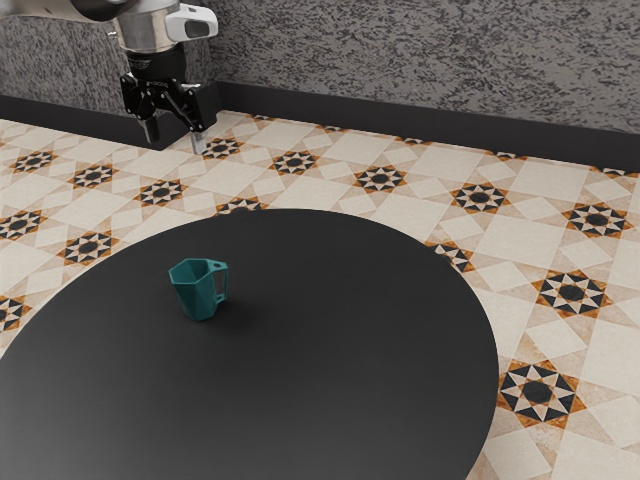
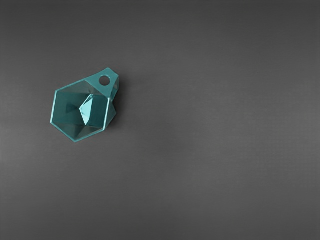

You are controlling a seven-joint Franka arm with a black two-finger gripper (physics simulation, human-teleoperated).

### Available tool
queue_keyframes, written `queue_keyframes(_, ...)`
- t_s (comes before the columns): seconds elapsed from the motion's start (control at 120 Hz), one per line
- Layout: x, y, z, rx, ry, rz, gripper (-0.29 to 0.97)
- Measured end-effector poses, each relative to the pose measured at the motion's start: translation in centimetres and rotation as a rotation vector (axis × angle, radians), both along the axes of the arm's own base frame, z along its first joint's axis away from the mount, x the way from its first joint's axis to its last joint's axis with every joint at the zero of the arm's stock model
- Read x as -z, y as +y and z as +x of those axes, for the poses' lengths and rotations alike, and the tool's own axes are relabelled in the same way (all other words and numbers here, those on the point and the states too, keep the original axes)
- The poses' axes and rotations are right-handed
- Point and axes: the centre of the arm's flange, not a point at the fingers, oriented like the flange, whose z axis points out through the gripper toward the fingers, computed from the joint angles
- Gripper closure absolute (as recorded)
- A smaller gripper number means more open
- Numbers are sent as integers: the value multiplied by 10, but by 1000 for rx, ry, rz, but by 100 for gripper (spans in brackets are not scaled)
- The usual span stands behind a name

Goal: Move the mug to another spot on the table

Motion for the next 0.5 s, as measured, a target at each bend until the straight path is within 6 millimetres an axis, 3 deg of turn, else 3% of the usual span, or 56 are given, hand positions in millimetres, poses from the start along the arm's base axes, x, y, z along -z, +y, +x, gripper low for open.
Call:
queue_keyframes(0.283, 1, 1, 1, -4, 1, -12, 0)
queue_keyframes(0.408, 3, 15, 2, -26, 4, -28, 0)
queue_keyframes(0.5, 18, 3, 12, 22, 30, -5, 0)
